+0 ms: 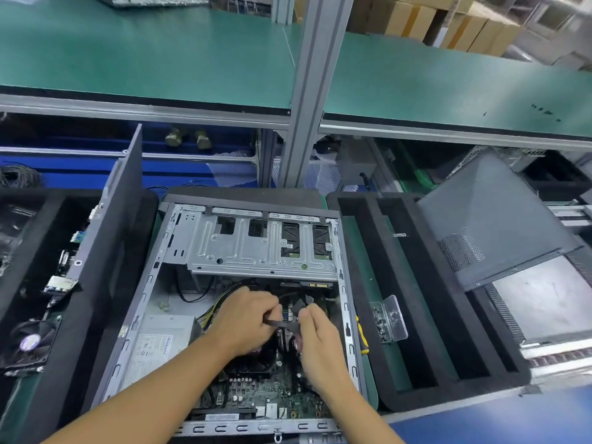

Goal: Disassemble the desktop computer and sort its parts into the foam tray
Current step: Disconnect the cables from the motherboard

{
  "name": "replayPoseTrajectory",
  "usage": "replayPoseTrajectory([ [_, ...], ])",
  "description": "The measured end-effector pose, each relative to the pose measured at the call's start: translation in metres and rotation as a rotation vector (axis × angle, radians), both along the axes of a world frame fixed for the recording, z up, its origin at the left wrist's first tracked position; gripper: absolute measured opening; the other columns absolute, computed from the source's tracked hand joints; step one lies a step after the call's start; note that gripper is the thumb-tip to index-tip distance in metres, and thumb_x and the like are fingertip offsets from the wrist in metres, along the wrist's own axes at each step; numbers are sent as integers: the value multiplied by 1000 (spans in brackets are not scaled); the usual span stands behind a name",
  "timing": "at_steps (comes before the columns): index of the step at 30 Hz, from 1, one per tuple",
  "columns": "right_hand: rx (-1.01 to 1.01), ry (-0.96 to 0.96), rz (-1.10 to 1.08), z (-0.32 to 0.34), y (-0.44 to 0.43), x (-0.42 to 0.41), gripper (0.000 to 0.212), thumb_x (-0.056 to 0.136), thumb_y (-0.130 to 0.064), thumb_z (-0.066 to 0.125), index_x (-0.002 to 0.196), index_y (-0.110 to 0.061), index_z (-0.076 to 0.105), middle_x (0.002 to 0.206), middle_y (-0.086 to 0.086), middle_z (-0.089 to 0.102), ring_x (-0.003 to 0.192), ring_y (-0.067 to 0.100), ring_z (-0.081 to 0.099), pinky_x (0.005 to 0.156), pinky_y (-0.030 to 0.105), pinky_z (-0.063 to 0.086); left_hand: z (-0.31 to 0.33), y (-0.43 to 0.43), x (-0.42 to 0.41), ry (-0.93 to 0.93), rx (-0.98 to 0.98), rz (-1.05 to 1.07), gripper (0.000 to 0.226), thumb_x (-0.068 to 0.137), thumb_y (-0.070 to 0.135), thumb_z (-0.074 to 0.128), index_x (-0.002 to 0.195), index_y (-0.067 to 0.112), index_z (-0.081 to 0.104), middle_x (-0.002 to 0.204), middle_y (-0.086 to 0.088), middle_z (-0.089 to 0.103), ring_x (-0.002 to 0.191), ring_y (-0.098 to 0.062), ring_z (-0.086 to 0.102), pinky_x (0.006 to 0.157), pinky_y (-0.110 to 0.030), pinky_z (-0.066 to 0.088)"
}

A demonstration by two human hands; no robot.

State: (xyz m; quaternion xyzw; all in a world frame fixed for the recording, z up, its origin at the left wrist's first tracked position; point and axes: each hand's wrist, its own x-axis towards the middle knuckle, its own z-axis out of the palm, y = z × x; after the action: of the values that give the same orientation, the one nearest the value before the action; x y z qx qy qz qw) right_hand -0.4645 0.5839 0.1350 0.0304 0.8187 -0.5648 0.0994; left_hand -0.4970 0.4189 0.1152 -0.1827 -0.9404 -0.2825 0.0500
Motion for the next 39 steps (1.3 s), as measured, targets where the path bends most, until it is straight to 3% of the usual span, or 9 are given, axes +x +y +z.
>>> replayPoseTrajectory([
  [6, -647, 19, -2, 22, 17, 0, 25, 86, -17, 48, 62, -19, 43, 58, -4, 35, 53, 13, 28, 51, 19, 28, 14, 13, 8, 143, 187, -133, 29, 93, 24, 53, 66, 24, 43, 60, 12, 36, 51, -11, 39, 49, -24, 31],
  [9, -615, 45, 128, 34, 13, -17, 25, 88, -28, 53, 75, -7, 50, 64, 4, 46, 59, 17, 40, 57, 26, 36, 18, 17, 1, 30, 242, -88, 10, 97, 32, 51, 90, 39, 49, 79, 25, 48, 69, 5, 46, 64, -25, 46],
  [13, -540, 89, 198, 46, 10, -32, 15, 94, -20, 55, 89, -23, 69, 85, -2, 61, 83, 15, 58, 80, 31, 47, 13, 3, 0, -223, 180, -197, 49, 88, 37, 53, 135, 45, 41, 138, 25, 45, 126, 6, 40, 104, -10, 30],
  [15, -524, 91, 318, 48, 6, -26, 20, 94, -10, 55, 89, -21, 72, 92, -9, 60, 92, 8, 59, 85, 23, 46, 3, 6, 6, -323, 40, -208, 55, 88, 57, 50, 139, 38, 43, 140, 29, 33, 127, 7, 35, 101, -4, 25],
  [19, -231, 157, 507, 40, -19, -4, 33, 91, 0, 49, 98, -18, 76, 106, -7, 61, 109, 10, 58, 98, 21, 44, -14, 7, 16, -490, -21, -136, 11, 93, 27, 52, 101, 33, 57, 108, 7, 61, 102, -14, 57, 85, -20, 48],
  [22, -243, 103, 131, 33, -23, 0, 34, 83, 18, 45, 85, -4, 72, 95, -3, 62, 100, 18, 58, 84, 21, 49, -11, -5, 12, -372, 113, -180, 13, 92, 26, 59, 102, 21, 66, 105, 10, 62, 98, -8, 60, 87, -24, 48],
  [29, 769, -381, 230, -18, 2, -26, 47, 95, -15, 55, 136, -1, 35, 138, 17, 40, 125, 29, 45, 98, 30, 40, -1, -16, 2, -414, 254, -7, 23, 100, 47, 39, 94, 41, 60, 83, 20, 68, 81, -1, 63, 80, -34, 53],
  [34, 613, -477, -62, -36, -16, -56, 59, 96, -12, 55, 146, -1, 24, 143, 19, 38, 124, 32, 48, 92, 37, 43, 1, -15, 3, -395, 338, 35, 23, 104, 39, 40, 99, 47, 61, 77, 17, 69, 73, -3, 64, 66, -12, 43],
  [39, 660, -268, -187, -51, -19, -61, 17, 99, -9, 44, 90, -10, 59, 103, 8, 67, 73, 19, 54, 62, 30, 38, -3, -10, 4, -391, 326, 134, 20, 105, 38, 35, 108, 47, 53, 76, 19, 64, 65, -2, 58, 64, -21, 45],
])
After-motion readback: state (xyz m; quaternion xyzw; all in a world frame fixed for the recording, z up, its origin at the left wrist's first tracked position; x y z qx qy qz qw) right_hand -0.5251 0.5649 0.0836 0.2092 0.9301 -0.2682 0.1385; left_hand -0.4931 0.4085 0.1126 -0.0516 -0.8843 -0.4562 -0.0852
